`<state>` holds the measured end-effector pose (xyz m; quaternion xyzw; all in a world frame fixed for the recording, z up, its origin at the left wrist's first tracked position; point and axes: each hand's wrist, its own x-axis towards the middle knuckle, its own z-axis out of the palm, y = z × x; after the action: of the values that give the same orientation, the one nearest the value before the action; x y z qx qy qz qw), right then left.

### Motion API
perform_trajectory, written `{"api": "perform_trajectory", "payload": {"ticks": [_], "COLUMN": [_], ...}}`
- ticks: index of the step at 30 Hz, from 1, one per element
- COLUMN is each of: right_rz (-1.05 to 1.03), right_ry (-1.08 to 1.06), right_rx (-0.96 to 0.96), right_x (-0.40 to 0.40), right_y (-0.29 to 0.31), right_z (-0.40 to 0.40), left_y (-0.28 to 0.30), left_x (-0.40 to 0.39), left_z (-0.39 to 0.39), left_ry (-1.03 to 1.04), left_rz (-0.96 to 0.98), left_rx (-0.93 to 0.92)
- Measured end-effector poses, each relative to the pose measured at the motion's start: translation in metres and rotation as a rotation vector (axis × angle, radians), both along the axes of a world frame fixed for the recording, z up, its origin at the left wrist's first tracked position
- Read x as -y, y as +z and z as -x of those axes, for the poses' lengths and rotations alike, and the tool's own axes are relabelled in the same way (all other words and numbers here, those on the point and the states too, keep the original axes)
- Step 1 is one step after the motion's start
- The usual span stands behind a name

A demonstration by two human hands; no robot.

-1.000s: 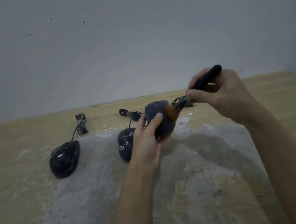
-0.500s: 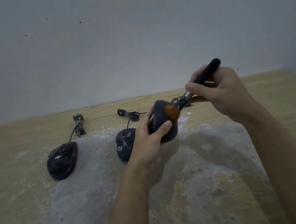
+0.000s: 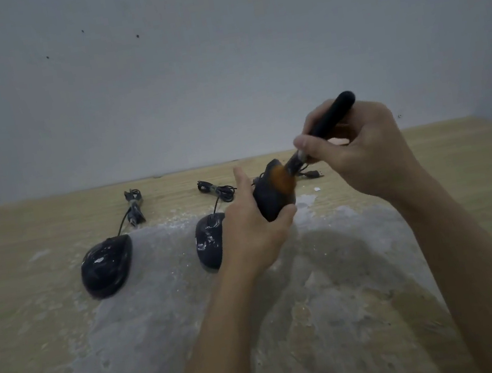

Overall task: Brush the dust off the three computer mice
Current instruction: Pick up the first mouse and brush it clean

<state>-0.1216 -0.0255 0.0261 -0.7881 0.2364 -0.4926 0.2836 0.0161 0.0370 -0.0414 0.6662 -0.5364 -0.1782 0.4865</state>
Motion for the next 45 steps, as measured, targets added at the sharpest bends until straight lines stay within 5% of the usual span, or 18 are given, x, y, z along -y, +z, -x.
{"api": "perform_trajectory", "payload": {"ticks": [4,9,19,28,32,36,41,45], "right_rz": [-0.157,0.024,-0.083,-0.193,-0.015,-0.176,0.008,-0.137], "right_ry": [0.145,-0.099,-0.034,0.043,-0.152,0.046,-0.198,-0.08], "right_rx": [-0.065,0.13,0.094,0.042,0.207,0.06,0.196,0.12], "right_x": [-0.004,-0.001,0.003,0.003,0.007,0.005,0.005,0.003], "right_y": [-0.001,-0.003,-0.001,-0.001,-0.001,-0.003,-0.003,-0.001], "right_z": [-0.002,-0.009,-0.003,0.003,-0.003,-0.003,-0.005,-0.003], "left_y": [0.002,0.004,0.001,0.003,0.006,0.003,0.004,0.002], "left_x": [0.001,0.0,0.003,0.002,0.002,0.003,0.003,0.002], "left_z": [0.002,-0.004,-0.009,-0.003,-0.007,-0.007,-0.008,-0.004], "left_ry": [0.073,0.105,0.062,0.05,0.053,0.072,0.049,0.041], "left_rz": [0.049,0.097,0.074,0.121,0.123,0.126,0.139,0.117], "left_rx": [0.101,0.194,0.308,0.264,0.234,0.256,0.24,0.256]}}
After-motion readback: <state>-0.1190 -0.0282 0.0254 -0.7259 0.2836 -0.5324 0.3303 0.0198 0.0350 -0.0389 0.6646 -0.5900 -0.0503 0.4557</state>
